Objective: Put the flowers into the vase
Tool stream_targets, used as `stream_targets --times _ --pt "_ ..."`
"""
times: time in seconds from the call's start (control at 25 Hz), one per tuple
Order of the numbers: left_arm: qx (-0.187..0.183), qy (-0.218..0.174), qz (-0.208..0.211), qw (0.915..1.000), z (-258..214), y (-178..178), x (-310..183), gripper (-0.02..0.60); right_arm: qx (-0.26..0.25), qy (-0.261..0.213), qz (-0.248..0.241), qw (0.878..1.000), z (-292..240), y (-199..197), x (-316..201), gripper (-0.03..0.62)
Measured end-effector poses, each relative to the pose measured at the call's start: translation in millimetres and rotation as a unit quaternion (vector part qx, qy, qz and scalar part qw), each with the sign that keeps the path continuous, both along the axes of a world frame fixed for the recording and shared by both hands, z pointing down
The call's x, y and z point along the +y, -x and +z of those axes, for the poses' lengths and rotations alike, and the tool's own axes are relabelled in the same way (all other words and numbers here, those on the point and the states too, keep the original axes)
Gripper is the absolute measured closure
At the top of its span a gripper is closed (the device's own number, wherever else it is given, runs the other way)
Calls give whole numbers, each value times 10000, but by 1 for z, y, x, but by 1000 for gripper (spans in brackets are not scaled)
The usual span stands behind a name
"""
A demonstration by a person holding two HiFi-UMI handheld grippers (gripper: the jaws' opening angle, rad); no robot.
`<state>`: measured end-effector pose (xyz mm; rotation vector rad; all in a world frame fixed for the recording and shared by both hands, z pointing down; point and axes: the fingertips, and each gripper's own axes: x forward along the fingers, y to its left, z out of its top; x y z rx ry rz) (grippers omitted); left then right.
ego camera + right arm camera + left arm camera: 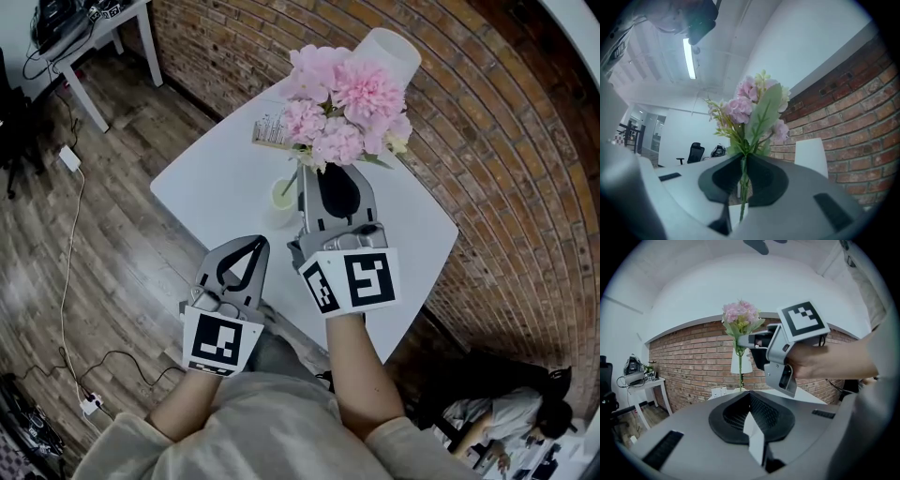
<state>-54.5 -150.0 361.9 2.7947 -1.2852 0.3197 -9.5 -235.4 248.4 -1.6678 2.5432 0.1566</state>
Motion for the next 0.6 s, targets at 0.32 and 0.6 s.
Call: stream_targets --times 0.32,0.6 --pt "-34 39 -106 9999 5 9 -3 578 26 169 61 9998 36 3 -4 562" --pt "-51 111 -132 9998 10 13 0 578 121 368 185 9991 76 5 -4 562"
